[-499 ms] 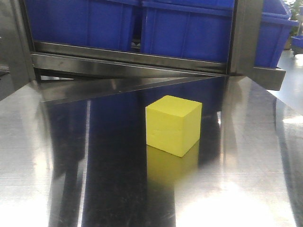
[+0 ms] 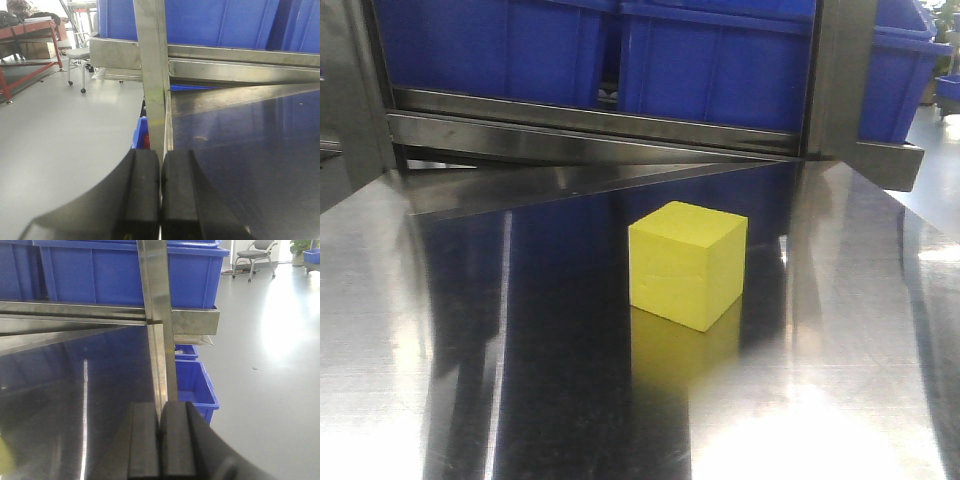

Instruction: Place yellow foam block on left shelf second layer

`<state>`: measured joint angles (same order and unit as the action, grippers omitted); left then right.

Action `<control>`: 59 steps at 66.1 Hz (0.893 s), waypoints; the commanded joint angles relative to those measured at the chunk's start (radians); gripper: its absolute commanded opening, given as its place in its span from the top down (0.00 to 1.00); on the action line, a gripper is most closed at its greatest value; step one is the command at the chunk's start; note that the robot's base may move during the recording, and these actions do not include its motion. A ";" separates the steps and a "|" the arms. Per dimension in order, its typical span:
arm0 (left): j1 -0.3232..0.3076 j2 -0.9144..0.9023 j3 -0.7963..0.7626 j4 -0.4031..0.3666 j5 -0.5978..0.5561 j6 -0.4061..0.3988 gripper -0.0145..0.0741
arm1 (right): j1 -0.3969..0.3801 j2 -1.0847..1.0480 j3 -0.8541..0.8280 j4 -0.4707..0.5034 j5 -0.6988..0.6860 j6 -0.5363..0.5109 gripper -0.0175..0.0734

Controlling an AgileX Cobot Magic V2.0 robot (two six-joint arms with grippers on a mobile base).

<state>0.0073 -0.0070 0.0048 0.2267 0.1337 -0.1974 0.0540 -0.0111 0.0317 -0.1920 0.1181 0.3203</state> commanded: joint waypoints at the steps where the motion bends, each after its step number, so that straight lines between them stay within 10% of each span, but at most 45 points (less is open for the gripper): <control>1: 0.001 -0.014 0.026 0.001 -0.086 -0.004 0.68 | -0.006 -0.017 -0.023 -0.012 -0.084 -0.005 0.75; 33: 0.001 -0.014 0.026 0.001 -0.086 -0.004 0.68 | -0.006 -0.015 -0.052 -0.016 -0.181 -0.005 0.75; 59: 0.001 -0.014 0.026 0.001 -0.086 -0.004 0.68 | 0.138 0.435 -0.561 -0.016 0.035 -0.005 0.69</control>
<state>0.0073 -0.0070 0.0048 0.2267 0.1337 -0.1974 0.1335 0.3072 -0.4064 -0.1957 0.1867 0.3203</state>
